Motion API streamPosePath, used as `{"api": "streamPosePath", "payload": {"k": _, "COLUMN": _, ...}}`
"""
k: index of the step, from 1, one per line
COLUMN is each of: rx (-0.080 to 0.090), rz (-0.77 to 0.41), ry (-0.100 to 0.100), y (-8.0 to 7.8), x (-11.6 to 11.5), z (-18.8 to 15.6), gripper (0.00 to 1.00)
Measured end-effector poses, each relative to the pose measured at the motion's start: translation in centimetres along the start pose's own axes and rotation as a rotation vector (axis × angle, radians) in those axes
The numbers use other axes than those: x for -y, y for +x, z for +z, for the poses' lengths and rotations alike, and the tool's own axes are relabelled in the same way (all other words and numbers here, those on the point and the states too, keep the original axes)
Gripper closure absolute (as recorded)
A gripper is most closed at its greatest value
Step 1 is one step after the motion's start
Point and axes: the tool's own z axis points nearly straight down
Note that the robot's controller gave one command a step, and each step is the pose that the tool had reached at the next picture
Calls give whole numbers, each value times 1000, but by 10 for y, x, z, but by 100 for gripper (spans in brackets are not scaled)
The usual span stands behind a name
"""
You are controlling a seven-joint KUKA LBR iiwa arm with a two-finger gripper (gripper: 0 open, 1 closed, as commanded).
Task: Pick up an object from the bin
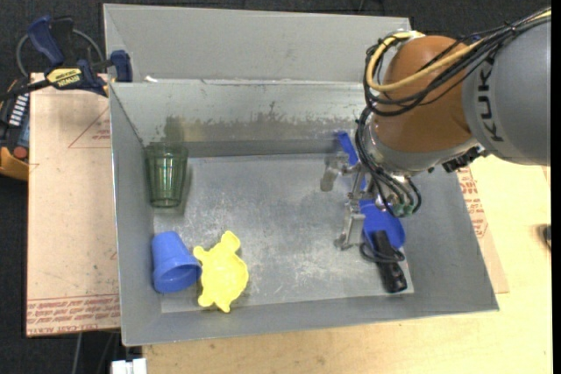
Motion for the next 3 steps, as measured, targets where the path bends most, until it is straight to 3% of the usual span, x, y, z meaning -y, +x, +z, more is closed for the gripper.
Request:
{"api": "streamPosePath", "payload": {"k": 1, "rx": 8, "rz": 0, "ry": 0, "y": -2, "x": 0, "z": -4, "gripper": 0}}
{"api": "streamPosePath", "payload": {"k": 2, "rx": 1, "rz": -86, "ry": -1, "y": 4, "x": -85, "z": 23, "gripper": 0}}
{"api": "streamPosePath", "payload": {"k": 3, "rx": 2, "rz": -29, "ry": 0, "y": 7, "x": -58, "z": 105, "gripper": 0}}
